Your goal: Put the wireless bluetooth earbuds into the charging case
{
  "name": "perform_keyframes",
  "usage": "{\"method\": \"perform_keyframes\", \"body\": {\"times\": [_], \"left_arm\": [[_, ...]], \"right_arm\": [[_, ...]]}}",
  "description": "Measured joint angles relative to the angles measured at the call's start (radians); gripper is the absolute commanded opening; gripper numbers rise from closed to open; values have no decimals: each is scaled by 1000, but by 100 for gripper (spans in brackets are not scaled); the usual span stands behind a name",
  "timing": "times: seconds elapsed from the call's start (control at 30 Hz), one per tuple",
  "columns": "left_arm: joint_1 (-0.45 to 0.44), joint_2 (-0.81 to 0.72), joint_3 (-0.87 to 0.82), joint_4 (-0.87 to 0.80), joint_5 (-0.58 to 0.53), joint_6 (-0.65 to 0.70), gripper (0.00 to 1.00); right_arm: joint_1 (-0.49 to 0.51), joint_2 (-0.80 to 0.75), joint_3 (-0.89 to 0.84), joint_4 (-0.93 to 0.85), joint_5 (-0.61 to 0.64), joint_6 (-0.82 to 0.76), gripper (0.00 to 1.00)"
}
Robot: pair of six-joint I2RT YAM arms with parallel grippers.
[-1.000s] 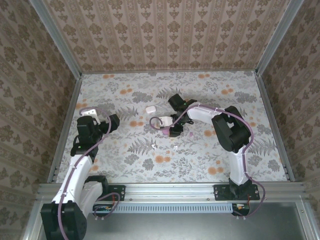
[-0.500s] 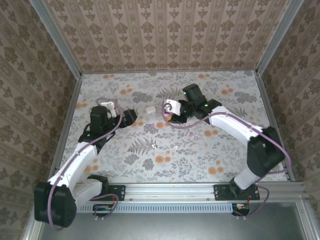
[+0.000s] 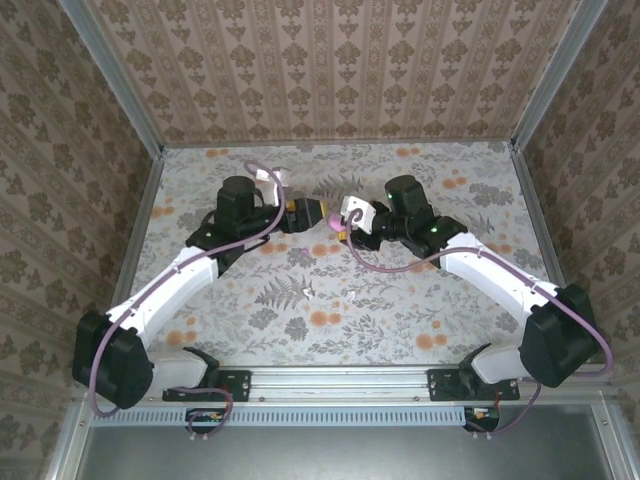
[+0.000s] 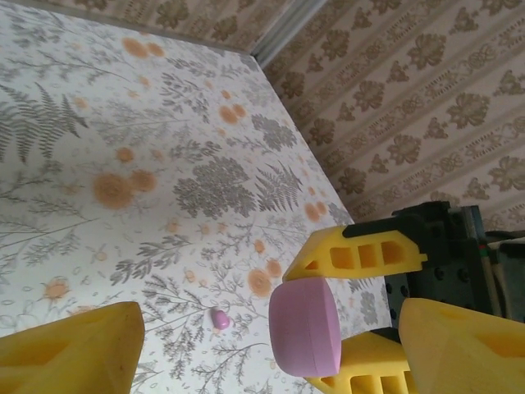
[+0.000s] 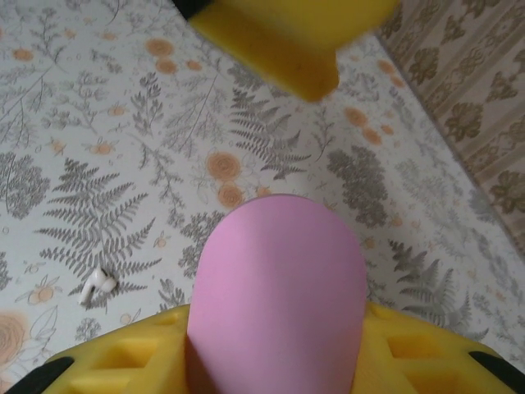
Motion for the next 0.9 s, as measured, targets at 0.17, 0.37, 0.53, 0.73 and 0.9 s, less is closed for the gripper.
{"method": "perform_keyframes", "body": {"times": [0.17, 0.37, 0.53, 0.73, 0.9], "left_arm": [[-34, 65, 39, -2, 13, -6, 76], [-65, 130, 95, -4, 24, -17, 59], [-71, 141, 100, 4, 32, -38, 48], [-71, 141, 100, 8, 36, -53, 48], [-71, 143, 101, 7, 36, -60, 53]], "right_arm": [[0, -19, -5, 53, -5, 25, 44], [0, -31, -26, 93, -8, 49, 44], [0, -31, -43, 111, -6, 64, 45], [0, -31, -51, 134, 2, 90, 45], [0, -31, -54, 151, 24, 103, 45]]}}
